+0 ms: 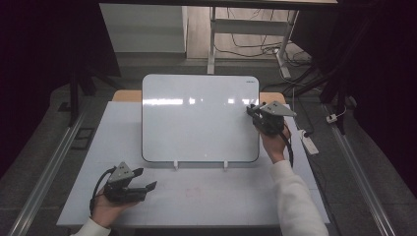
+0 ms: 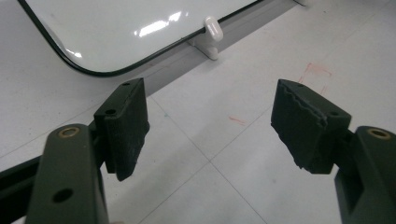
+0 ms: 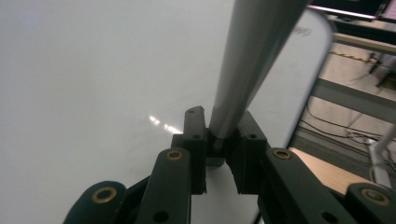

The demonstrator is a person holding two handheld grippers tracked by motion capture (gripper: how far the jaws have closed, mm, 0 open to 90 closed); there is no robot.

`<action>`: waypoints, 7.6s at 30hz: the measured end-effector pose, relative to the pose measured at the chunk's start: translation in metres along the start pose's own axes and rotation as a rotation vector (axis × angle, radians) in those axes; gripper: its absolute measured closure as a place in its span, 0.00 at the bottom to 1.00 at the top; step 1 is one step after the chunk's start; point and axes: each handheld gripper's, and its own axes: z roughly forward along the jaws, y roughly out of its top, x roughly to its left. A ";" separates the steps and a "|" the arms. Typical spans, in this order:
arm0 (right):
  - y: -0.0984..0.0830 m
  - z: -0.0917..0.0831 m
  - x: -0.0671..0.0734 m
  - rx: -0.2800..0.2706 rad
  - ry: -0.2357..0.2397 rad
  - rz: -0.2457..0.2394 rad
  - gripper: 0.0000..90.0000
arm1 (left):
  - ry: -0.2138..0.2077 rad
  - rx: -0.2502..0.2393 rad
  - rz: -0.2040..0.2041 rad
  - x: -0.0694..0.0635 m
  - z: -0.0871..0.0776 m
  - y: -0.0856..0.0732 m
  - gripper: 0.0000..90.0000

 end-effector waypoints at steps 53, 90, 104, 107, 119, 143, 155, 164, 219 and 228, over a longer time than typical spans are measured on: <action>0.007 0.012 0.035 0.065 0.079 -0.085 0.87 | 0.002 -0.014 -0.006 0.000 -0.003 0.000 0.31; -0.047 -0.068 0.125 0.178 0.460 0.042 0.86 | 0.031 -0.106 0.002 -0.004 -0.010 0.009 0.33; -0.051 -0.062 0.147 0.192 0.551 0.076 0.86 | -0.088 -0.152 0.151 -0.054 0.017 0.062 0.36; -0.051 -0.062 0.151 0.197 0.562 0.076 0.86 | -0.117 -0.155 0.180 -0.064 0.028 0.075 0.37; -0.054 -0.057 0.166 0.212 0.611 0.127 0.86 | -0.255 -0.213 0.290 -0.094 0.049 0.109 0.62; -0.054 -0.055 0.174 0.213 0.635 0.218 0.71 | -0.181 -0.196 0.305 -0.089 0.052 0.113 0.91; -0.061 -0.092 0.123 0.165 0.414 0.161 0.56 | 0.010 -0.222 0.060 -0.007 0.007 0.102 0.90; -0.082 -0.129 0.076 0.182 0.242 0.184 0.55 | 0.131 -0.164 -0.035 0.029 0.005 0.100 0.90; -0.112 -0.144 0.045 0.208 0.221 0.094 0.46 | -0.006 -0.058 -0.022 0.009 -0.021 0.024 0.37; -0.109 -0.147 0.042 0.180 0.203 0.070 0.46 | -0.048 -0.006 -0.005 0.001 -0.013 0.011 0.34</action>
